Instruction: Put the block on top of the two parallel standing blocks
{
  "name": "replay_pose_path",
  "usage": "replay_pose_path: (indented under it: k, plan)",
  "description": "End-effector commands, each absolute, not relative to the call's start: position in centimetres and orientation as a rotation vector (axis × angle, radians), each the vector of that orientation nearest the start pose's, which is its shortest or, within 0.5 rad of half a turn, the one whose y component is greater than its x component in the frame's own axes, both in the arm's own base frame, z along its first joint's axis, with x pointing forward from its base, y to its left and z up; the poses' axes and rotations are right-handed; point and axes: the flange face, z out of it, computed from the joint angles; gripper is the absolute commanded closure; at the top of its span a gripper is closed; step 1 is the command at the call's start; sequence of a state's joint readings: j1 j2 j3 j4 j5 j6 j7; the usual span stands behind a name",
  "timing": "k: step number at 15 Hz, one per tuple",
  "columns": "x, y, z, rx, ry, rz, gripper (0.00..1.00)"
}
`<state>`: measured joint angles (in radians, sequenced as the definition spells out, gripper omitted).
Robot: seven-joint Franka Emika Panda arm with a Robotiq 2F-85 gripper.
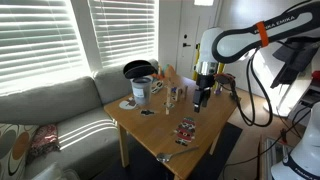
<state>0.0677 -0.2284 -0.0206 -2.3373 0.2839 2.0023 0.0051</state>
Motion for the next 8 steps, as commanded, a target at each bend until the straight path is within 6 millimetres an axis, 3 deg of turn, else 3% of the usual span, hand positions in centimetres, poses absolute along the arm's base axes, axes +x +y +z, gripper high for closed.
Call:
replay_pose_path:
  k: [1,3,5,8]
  plan:
    - [45.7,3.8,42.0,-2.881,0.13,0.165,0.0]
    - [45.7,3.8,42.0,-2.881,0.13,0.165,0.0]
    - [44.7,4.6,44.8,-2.897,0.195,0.025,0.0]
    - [42.3,5.7,50.7,-2.906,0.242,-0.222,0.0]
